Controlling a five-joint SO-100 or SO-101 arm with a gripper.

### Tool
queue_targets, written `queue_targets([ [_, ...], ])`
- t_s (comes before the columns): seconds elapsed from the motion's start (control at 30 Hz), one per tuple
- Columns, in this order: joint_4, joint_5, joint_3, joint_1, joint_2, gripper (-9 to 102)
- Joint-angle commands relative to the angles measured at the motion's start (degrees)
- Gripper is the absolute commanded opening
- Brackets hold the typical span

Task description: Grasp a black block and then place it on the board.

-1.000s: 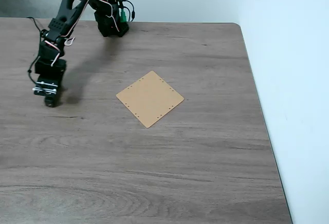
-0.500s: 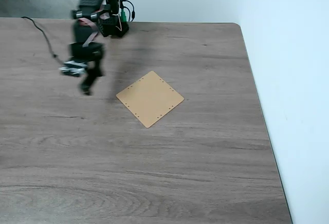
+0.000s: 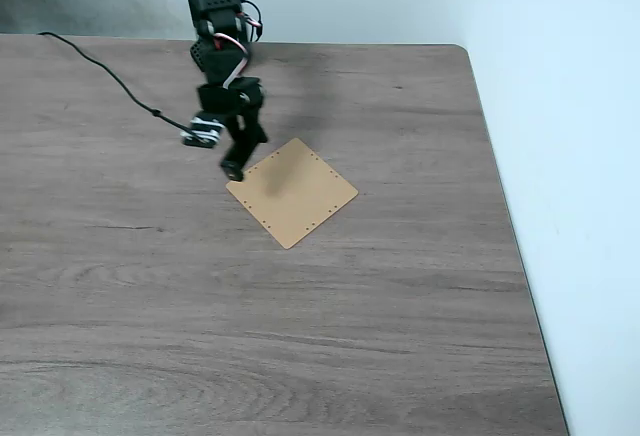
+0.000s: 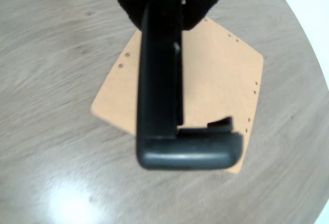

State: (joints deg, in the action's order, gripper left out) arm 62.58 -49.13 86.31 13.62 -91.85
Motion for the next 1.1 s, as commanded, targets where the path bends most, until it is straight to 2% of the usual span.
queue_targets([
  [0.0,-1.23,0.44,-3.78,2.29,0.00,0],
  [0.5,-5.01,3.52,-9.14,5.80,11.69,0],
  [1.07,-6.33,3.34,-7.91,9.84,15.21,1],
])
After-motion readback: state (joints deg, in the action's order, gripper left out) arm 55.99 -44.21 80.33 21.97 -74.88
